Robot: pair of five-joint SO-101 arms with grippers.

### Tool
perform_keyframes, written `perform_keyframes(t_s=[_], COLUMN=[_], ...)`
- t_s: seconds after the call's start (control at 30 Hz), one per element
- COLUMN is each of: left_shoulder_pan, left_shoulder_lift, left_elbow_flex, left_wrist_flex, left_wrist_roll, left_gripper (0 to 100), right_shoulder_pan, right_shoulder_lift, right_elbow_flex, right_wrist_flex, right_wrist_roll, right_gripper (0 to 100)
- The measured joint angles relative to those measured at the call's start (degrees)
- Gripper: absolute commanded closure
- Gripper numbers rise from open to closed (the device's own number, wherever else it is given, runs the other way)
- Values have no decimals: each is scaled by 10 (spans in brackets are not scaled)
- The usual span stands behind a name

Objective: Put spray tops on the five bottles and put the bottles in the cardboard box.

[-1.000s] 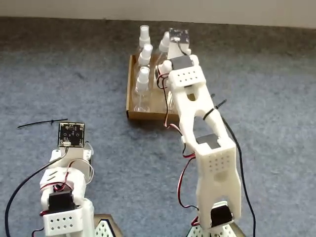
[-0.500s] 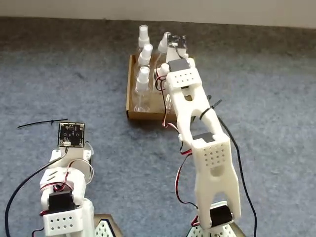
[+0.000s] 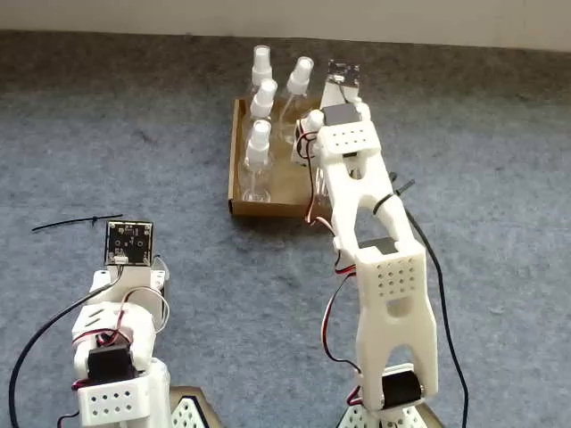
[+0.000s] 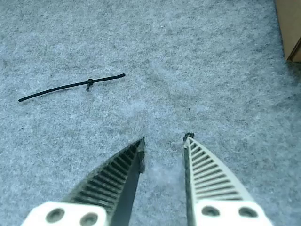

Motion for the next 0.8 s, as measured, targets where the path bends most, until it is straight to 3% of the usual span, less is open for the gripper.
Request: perform_keyframes(t_s=[0.17,0.4,0.8], left_shoulder_pan=[0,0,0], left_shoulder_lift=[0,0,0], left_elbow_flex=[0,0,0], left_wrist_flex=[0,0,0], left_wrist_roll=[0,0,0], left_gripper=[867,867,867], right_shoulder_pan=[1,4,5], right_shoulder_lift=[0,0,0], right_elbow_flex=[0,0,0], right_wrist_flex=[0,0,1], right_wrist_roll=[0,-1,-2], right_gripper=[802,906,910])
